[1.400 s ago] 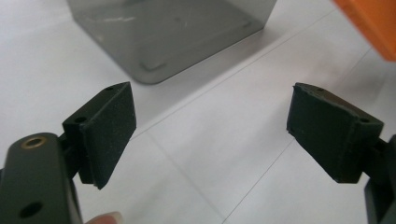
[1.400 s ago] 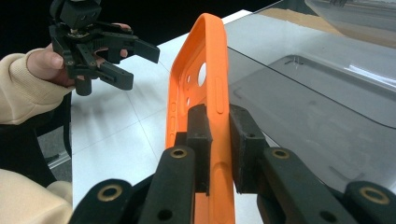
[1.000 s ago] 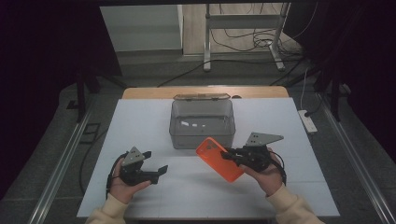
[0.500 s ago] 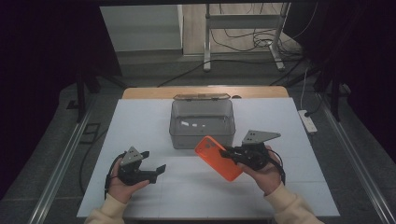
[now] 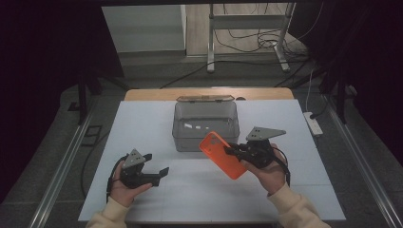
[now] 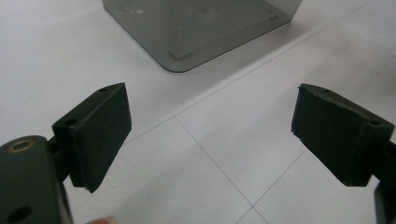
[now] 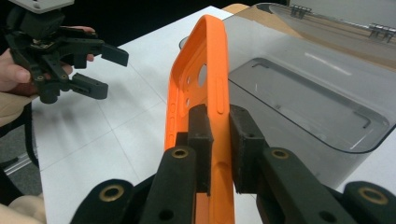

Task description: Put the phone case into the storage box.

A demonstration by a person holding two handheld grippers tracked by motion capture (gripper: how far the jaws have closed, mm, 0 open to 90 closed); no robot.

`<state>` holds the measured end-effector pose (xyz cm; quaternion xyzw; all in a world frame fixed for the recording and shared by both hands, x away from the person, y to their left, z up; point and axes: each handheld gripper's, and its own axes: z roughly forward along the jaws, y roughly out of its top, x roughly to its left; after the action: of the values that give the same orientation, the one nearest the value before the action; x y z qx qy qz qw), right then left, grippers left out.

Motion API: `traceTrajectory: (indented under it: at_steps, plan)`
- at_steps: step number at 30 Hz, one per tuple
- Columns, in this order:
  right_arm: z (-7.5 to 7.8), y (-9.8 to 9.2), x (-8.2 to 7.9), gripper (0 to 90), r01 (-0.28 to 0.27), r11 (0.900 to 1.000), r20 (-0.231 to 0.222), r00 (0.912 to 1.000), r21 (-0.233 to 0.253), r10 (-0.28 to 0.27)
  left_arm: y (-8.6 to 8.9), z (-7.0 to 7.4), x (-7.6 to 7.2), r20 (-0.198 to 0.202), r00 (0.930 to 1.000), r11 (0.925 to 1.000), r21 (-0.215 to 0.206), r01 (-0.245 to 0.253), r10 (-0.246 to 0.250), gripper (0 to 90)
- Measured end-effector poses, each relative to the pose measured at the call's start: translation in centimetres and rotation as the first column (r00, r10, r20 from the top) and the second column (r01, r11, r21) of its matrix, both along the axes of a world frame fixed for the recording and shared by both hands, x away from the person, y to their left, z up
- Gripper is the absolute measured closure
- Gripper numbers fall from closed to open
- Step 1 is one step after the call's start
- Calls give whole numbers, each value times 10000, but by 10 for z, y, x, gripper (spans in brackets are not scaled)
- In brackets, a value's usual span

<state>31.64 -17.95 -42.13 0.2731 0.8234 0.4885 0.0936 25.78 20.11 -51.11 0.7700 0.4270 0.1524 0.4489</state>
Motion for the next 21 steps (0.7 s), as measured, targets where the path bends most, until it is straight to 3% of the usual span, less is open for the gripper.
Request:
traceTrajectory:
  at_steps: [4, 21]
  plan:
    - [3, 2, 1, 800, 213, 9996, 75, 9997, -162, -212, 0, 0, 0, 10, 10000, 10000, 58, 20, -20, 125]
    - [16, 4, 8, 800, 778, 9969, 216, 9968, -83, -776, -1, 2, 1, 57, 10000, 10000, 47, -49, 49, 128]
